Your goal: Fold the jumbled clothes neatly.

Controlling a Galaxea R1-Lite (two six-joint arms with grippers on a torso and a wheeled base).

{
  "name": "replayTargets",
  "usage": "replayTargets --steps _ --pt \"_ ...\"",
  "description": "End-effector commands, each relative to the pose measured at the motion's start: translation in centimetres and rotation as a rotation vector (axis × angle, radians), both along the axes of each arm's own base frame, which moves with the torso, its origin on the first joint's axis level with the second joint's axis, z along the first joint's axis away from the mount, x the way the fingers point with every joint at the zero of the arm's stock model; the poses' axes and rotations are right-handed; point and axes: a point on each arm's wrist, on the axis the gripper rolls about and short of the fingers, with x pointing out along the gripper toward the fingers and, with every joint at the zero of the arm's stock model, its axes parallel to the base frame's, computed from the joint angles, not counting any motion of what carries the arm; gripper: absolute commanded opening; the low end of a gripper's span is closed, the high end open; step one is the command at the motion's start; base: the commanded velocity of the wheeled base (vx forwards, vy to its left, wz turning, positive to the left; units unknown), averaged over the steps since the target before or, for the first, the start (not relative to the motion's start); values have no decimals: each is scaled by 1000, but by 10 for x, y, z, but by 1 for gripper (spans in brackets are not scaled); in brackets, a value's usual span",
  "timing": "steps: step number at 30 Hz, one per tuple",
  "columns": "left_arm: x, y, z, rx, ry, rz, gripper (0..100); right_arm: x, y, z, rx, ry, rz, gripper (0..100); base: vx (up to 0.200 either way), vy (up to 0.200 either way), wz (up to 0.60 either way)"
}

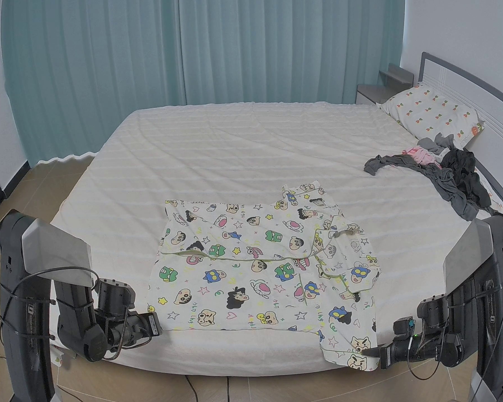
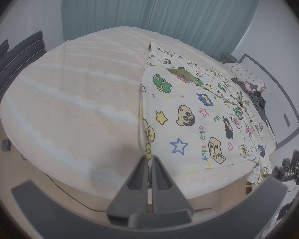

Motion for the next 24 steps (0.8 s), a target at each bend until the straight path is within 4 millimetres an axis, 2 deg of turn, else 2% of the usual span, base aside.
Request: replayTargets --steps 1,14,24 --pt "0 5 7 1 -20 15 0 -3 -2 8 6 -17 0 0 0 0 0" --pt "-9 20 10 2 5 61 0 -13 -3 10 24 16 33 0 0 0 0" --pt "-16 22 11 -3 23 62 0 -13 -1 10 47 10 64 0 0 0 0"
